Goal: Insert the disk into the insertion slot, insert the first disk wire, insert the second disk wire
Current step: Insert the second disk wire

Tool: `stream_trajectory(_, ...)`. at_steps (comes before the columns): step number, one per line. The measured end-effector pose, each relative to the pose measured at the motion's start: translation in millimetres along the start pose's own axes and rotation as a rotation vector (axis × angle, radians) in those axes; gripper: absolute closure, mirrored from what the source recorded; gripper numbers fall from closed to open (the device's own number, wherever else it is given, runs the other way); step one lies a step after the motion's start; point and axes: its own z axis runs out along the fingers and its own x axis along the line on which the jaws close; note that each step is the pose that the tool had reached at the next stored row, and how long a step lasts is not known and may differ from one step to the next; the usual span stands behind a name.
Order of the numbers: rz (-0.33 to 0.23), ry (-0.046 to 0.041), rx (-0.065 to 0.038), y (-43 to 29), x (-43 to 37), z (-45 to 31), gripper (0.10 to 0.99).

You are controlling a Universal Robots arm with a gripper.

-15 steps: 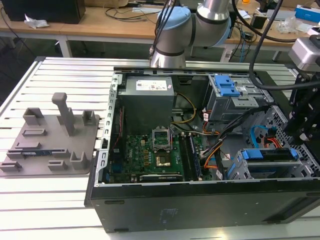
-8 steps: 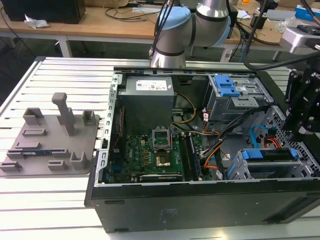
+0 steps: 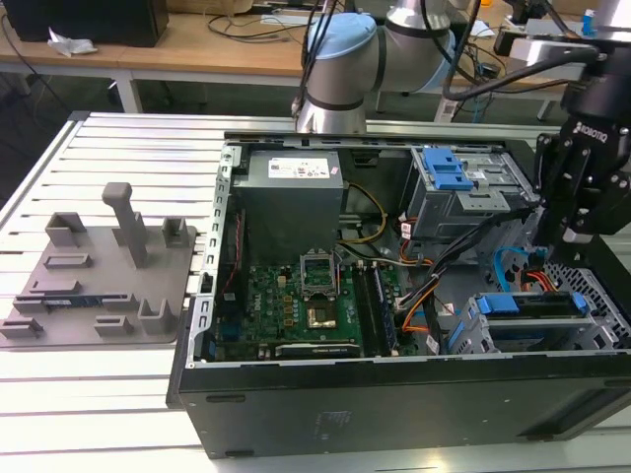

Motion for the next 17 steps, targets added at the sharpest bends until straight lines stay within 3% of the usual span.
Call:
stream_trajectory(3,0.001,0.0291,0.002,0.9,-2.4,3.5,0.722)
stream_trajectory(8,0.002,0.0406,0.004,1.9,-7.4,8.5,0.722)
stream_trajectory(13,0.004,0.0678,0.006,2.9,-13.9,8.3,0.722)
stream_trajectory(14,0.005,0.0721,0.006,2.9,-14.6,8.6,0.733)
stream_trajectory(15,0.005,0.0735,0.006,2.9,-14.9,8.7,0.808)
stream_trajectory(17,0.008,0.0771,0.006,2.9,-15.4,9.2,0.808)
